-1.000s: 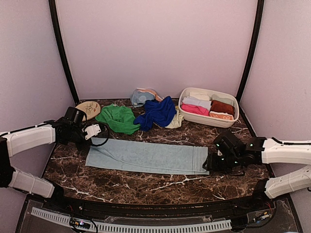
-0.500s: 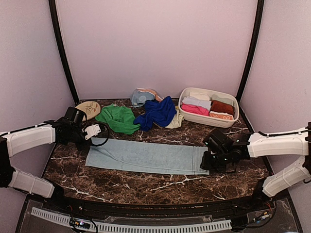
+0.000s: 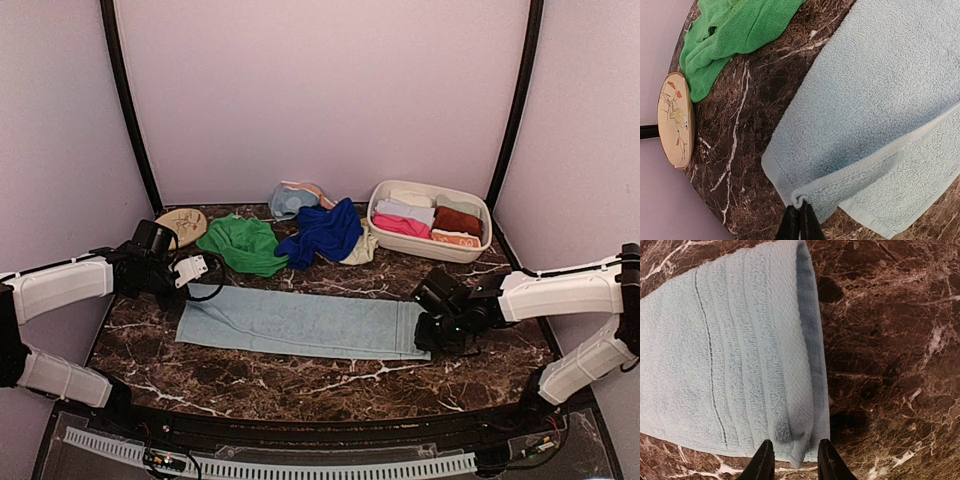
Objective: Roll the towels
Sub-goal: Pick up the towel from the center of the board.
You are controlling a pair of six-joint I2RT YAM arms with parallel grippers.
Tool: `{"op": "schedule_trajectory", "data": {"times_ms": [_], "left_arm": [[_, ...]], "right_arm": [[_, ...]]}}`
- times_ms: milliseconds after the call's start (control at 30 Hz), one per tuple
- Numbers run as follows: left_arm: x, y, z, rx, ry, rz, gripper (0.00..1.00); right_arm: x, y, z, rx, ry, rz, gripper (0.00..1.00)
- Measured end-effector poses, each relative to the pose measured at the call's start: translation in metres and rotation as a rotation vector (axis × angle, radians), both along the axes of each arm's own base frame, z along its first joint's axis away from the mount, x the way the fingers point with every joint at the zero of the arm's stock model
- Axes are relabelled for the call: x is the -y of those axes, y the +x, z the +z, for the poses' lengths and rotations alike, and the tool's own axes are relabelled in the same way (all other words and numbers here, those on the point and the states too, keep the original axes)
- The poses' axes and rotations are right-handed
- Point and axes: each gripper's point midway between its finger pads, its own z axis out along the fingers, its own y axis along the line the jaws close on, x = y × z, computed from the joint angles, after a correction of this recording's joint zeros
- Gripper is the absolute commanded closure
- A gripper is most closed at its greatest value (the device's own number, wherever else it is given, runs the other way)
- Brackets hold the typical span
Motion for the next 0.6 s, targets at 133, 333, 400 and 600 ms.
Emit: {"op": "schedule_trajectory", "data": {"times_ms": [133,333,400,600], "left_arm": [[0.0001,0.0,0.0,0.0,-0.001,0.0,1.0],[0.0001,0.0,0.0,0.0,-0.001,0.0,1.0],[0.0001,0.0,0.0,0.0,-0.001,0.0,1.0],[0.0006,-0.0003,-0.0001,-0.001,-0.004,0.0,1.0]], "right_arm": [[0.0014,-0.0014,-0.0038,-0.014,-0.011,-0.008,0.7],[0.0016,-0.0029,-0.0108,-0.034,-0.023,-0.013,0.85],[0.0008,-0.0029,-0.0109,-0.034,-0.02,-0.01,0.88],[-0.0024,-0.0017,-0.0101,-0.031,-0.005,-0.007,1.0]]}}
